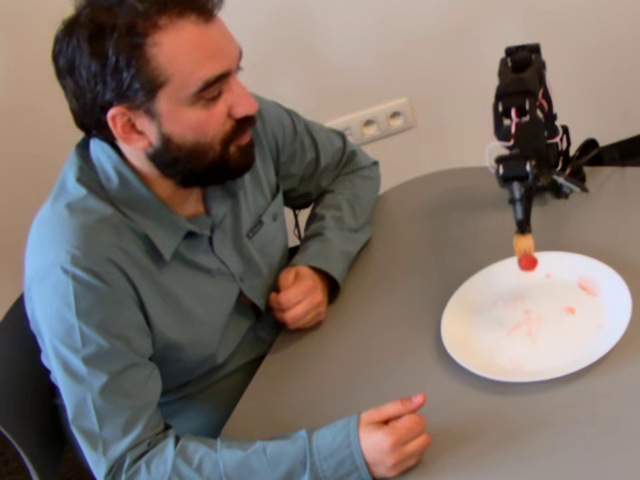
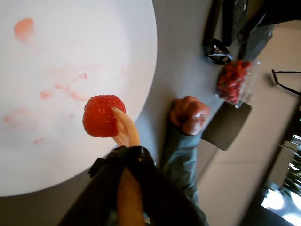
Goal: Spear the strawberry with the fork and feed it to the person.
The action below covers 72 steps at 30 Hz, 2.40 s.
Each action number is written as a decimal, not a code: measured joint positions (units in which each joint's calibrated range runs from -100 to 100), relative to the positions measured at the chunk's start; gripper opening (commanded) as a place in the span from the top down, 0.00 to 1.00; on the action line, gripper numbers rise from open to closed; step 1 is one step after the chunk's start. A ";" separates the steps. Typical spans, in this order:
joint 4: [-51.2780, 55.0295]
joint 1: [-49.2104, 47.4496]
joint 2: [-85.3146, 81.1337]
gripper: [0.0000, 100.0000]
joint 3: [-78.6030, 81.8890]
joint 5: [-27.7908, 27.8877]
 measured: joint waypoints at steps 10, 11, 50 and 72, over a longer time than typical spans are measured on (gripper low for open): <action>-3.35 13.25 -17.95 0.98 3.99 25.65; -6.44 15.18 -17.87 0.98 4.98 28.00; -40.24 26.08 4.05 0.98 1.81 43.33; -40.76 30.02 4.38 0.98 -0.45 43.80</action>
